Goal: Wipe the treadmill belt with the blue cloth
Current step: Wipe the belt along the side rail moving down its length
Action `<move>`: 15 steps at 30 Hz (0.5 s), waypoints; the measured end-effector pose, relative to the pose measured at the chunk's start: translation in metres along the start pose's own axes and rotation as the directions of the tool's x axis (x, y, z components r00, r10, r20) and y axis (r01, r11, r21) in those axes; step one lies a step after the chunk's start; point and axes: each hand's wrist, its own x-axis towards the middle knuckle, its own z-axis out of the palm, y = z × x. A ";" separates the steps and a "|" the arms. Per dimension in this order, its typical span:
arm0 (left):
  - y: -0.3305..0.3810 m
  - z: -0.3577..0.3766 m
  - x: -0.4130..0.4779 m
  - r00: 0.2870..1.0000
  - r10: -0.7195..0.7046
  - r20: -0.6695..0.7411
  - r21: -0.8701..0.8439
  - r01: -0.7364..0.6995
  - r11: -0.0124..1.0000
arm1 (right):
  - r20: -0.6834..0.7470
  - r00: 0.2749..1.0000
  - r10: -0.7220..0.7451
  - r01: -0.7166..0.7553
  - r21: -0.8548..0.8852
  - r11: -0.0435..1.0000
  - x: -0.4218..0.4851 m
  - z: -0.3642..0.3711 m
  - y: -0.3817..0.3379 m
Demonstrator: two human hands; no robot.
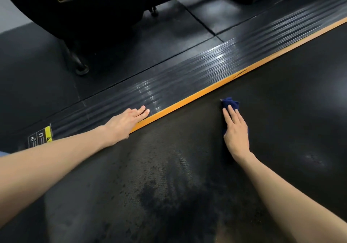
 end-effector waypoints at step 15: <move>0.013 0.009 0.002 0.985 -0.163 -0.062 -0.118 0.155 0.981 | 0.137 0.781 -0.609 0.528 0.377 0.761 -0.092 0.052 -0.163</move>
